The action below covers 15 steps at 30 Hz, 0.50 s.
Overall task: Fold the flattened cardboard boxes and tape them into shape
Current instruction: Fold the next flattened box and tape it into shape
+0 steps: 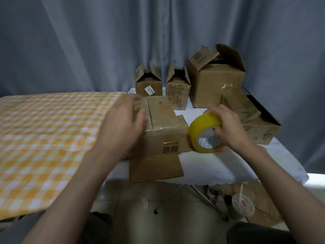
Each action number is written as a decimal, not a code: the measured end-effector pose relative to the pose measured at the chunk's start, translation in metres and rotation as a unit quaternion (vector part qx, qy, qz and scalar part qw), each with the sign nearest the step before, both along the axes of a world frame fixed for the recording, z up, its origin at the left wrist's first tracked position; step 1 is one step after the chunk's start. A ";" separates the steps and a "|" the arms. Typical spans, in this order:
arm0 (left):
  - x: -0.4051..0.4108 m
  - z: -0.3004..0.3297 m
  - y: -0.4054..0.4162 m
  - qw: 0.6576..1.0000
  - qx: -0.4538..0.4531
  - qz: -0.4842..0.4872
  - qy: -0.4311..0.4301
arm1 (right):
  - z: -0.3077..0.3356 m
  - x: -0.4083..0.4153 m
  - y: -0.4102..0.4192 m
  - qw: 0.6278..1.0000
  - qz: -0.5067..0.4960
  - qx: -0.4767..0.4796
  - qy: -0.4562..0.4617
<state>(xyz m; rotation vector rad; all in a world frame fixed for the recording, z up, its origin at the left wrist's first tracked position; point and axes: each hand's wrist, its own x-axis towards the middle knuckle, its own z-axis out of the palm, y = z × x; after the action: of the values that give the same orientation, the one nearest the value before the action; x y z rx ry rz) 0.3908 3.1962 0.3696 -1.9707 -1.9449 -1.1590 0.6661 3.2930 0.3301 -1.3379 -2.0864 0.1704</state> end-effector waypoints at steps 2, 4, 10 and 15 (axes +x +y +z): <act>0.040 -0.001 0.008 0.995 -0.065 -0.079 0.021 | 0.000 0.000 0.001 1.000 -0.001 -0.004 0.003; 0.066 -0.011 0.016 0.979 -0.158 -0.111 0.066 | -0.001 0.001 0.001 1.000 -0.003 -0.004 0.001; 0.054 -0.050 0.026 0.967 -0.150 -0.060 0.198 | 0.000 -0.005 0.003 1.000 0.009 -0.013 0.011; 0.034 -0.052 0.027 0.971 -0.144 -0.035 0.186 | -0.002 -0.023 0.005 0.999 0.040 -0.019 0.016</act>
<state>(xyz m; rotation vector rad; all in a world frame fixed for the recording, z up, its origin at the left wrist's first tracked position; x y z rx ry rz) 0.4247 3.2234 0.3178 -2.2153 -1.9342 -0.4832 0.6432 3.2982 0.3280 -1.2658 -2.1199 0.2651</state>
